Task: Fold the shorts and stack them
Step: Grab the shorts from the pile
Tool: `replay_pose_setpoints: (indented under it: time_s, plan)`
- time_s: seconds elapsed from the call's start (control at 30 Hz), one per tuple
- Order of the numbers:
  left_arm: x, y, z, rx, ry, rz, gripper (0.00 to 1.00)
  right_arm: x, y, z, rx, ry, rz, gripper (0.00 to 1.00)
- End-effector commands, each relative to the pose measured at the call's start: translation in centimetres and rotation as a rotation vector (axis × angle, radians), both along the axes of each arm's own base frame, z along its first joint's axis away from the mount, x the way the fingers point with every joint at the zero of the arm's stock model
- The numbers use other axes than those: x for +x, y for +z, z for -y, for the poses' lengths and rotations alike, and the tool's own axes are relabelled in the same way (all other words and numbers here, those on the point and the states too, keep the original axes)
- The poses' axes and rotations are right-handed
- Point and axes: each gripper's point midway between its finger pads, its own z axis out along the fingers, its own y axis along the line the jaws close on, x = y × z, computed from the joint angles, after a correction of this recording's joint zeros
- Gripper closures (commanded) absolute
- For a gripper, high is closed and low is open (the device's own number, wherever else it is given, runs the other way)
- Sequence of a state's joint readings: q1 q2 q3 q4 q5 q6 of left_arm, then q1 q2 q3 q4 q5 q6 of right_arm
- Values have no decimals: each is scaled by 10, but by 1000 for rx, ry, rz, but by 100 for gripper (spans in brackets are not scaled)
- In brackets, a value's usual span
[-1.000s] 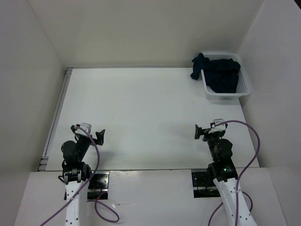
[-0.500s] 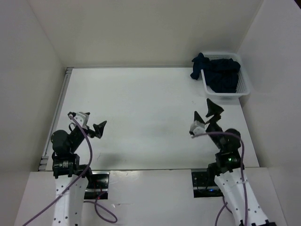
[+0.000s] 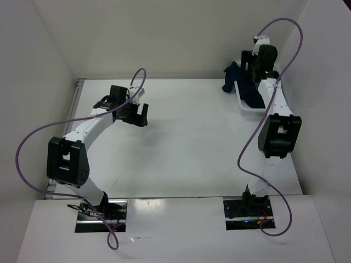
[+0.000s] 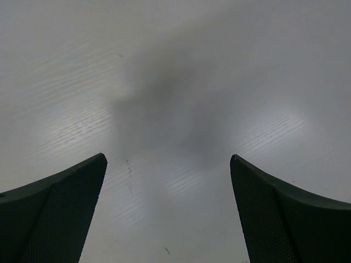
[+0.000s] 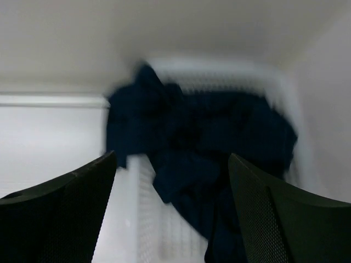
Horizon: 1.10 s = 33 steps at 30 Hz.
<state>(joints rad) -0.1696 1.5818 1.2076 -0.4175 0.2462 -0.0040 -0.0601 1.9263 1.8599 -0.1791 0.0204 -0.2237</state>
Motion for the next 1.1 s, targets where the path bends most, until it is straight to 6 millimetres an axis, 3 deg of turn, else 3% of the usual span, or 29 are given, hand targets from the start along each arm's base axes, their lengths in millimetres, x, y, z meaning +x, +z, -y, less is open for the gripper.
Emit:
replay_pose_setpoints:
  time_s: [0.0, 0.03, 0.07, 0.13, 0.17, 0.23, 0.47, 0.57, 0.6, 0.63, 0.7, 0.73, 0.77, 0.83, 0.87, 0.9, 1.0, 1.03, 1.07]
  plan:
    - [7, 23, 16, 43, -25, 15, 0, -11, -66, 42, 185, -271, -181, 13]
    - [12, 27, 19, 49, -26, 30, 0, -7, -69, 51, 200, -292, -179, 13]
    - [16, 21, 20, 52, -26, 15, 0, -2, -92, 58, 215, -313, -211, 13]
    - [19, 15, 21, 77, -19, 8, 0, 2, -100, 85, 235, -399, -201, 13]
    - [20, 15, 26, 77, -31, 9, 0, 5, -120, 89, 226, -422, -226, 13]
    - [18, 11, 31, 80, -42, -1, 0, 7, -128, 107, 216, -469, -229, 13]
    - [7, -17, 48, 113, -87, -62, 0, 11, -210, 124, 195, -514, -352, 9]
    - [14, -17, 47, 126, -75, -56, 0, 18, -218, 122, 203, -500, -356, 9]
    - [14, -17, 47, 126, -75, -55, 0, 16, -230, 129, 204, -512, -379, 9]
    - [14, -22, 47, 129, -76, -66, 0, 16, -237, 128, 211, -517, -388, 12]
    - [18, -17, 46, 133, -68, -50, 0, 17, -240, 128, 211, -517, -389, 28]
    - [20, -13, 47, 130, -68, -40, 0, 17, -240, 128, 211, -517, -389, 37]
    - [20, -13, 47, 130, -68, -40, 0, 16, -239, 130, 207, -525, -388, 57]
    - [20, -13, 47, 130, -68, -40, 0, 21, -215, 133, 204, -531, -341, 78]
    - [20, -13, 47, 130, -68, -40, 0, 21, -207, 133, 204, -530, -327, 95]
    - [20, -13, 47, 130, -68, -40, 0, 25, -183, 131, 213, -512, -284, 100]
    - [19, -4, 51, 107, -81, -24, 0, 29, -136, 125, 224, -465, -207, 100]
    - [19, -4, 51, 107, -81, -24, 0, 28, -100, 125, 217, -455, -147, 100]
    - [18, 1, 51, 104, -81, -14, 0, 27, -78, 125, 217, -452, -108, 100]
